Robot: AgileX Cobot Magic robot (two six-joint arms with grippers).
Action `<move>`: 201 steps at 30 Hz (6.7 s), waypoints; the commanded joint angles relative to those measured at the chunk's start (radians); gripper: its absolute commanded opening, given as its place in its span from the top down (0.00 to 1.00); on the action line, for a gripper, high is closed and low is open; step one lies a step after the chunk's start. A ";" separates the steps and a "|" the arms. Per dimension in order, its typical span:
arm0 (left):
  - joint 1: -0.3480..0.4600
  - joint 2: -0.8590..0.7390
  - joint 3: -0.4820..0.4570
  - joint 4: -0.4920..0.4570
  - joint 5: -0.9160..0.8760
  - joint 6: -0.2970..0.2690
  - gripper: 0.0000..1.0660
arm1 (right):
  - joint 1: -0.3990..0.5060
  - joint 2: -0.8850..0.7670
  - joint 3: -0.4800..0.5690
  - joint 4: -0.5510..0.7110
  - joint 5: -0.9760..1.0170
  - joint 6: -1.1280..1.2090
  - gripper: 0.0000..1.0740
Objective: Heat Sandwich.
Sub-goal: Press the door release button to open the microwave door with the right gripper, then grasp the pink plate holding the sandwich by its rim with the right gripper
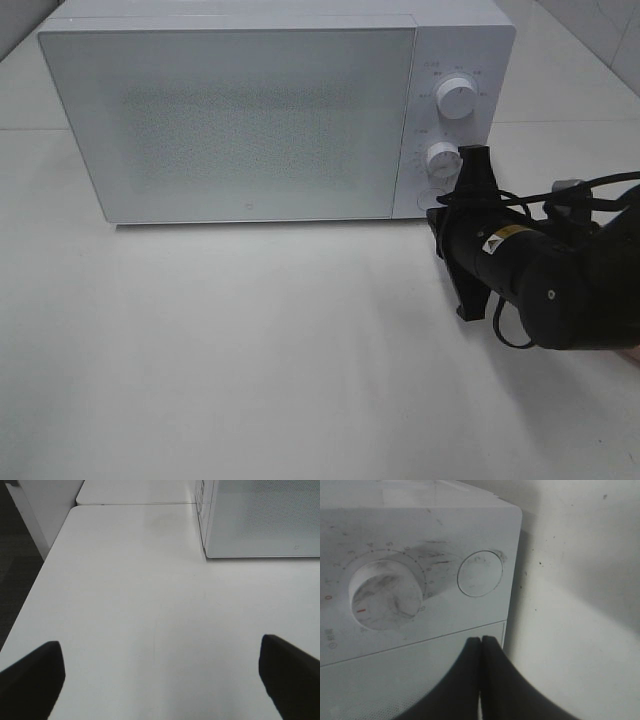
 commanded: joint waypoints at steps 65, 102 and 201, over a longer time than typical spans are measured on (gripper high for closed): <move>0.003 -0.027 0.002 -0.006 -0.007 -0.002 0.03 | -0.164 0.228 -0.375 -0.116 -0.256 0.023 1.00; 0.003 -0.027 0.002 -0.006 -0.007 -0.002 0.03 | -0.164 0.112 -0.206 -0.205 0.092 0.135 0.98; 0.003 -0.027 0.002 -0.006 -0.007 -0.002 0.03 | -0.458 -0.488 -0.342 -0.564 1.753 -1.412 0.11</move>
